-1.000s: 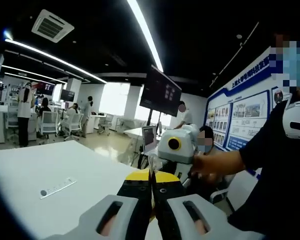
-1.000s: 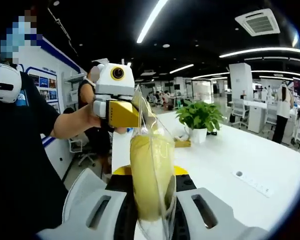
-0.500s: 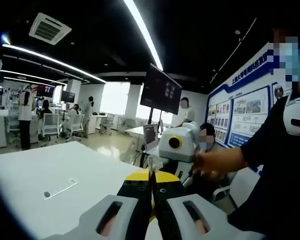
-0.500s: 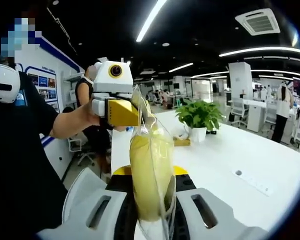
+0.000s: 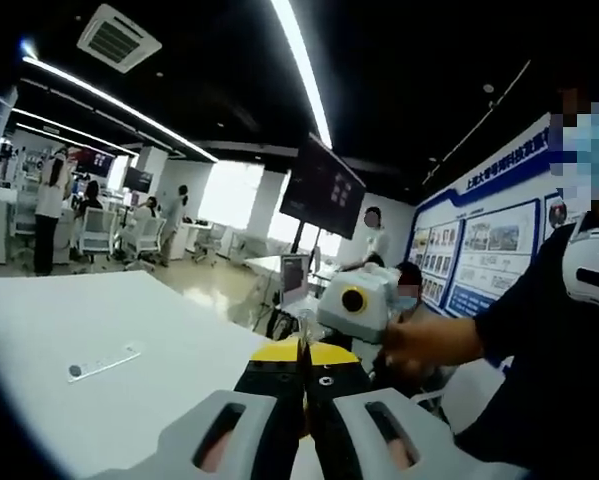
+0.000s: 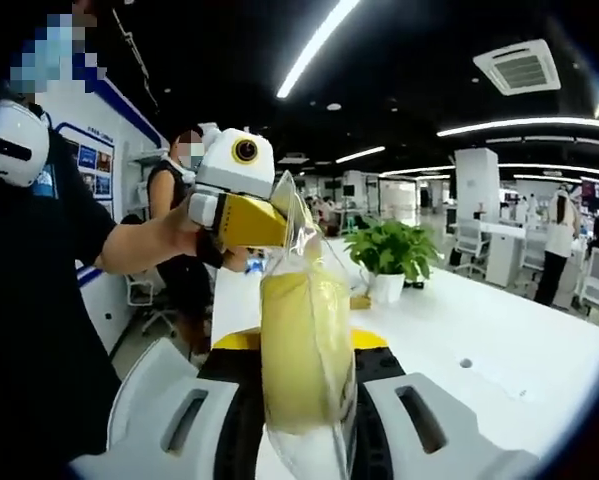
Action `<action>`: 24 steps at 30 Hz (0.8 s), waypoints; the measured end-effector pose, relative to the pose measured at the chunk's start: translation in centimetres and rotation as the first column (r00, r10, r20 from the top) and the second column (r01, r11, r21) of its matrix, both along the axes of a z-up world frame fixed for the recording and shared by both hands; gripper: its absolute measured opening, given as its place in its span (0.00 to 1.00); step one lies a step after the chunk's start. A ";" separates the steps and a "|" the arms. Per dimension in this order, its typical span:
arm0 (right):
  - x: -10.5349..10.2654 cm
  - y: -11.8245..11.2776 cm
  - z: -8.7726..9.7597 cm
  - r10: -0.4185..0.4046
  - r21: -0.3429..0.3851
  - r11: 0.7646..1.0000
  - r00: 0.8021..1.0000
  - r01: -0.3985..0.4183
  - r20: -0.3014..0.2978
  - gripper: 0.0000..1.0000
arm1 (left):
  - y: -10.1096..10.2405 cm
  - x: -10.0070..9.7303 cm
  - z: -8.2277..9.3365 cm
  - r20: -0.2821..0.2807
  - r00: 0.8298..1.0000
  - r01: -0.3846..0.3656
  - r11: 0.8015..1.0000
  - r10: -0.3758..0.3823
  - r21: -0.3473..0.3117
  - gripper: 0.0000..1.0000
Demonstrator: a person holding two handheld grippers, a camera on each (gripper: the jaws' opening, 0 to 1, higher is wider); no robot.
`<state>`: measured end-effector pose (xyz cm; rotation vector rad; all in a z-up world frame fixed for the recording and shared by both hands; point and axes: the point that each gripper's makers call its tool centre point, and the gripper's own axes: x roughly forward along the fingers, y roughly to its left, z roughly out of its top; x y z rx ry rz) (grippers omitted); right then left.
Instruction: Compare the silicone blocks by pressing each to a similar depth, holding the contact briefly, and releasing to observe deformation and rebound differences across the visible hardness samples.
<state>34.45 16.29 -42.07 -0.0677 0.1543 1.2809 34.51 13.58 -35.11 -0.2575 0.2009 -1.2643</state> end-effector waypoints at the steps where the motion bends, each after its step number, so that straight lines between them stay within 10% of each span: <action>1: 0.0 -0.1 -0.1 -0.004 -0.003 1.000 1.000 0.004 0.002 0.23 | -0.1 -0.1 -0.2 0.000 1.000 0.002 1.000 -0.002 0.007 0.00; 24: 0.5 -2.7 -1.0 -0.113 0.016 0.993 0.994 0.113 0.007 0.39 | -0.4 -0.5 -1.1 -0.041 0.999 0.015 1.000 -0.014 0.013 0.00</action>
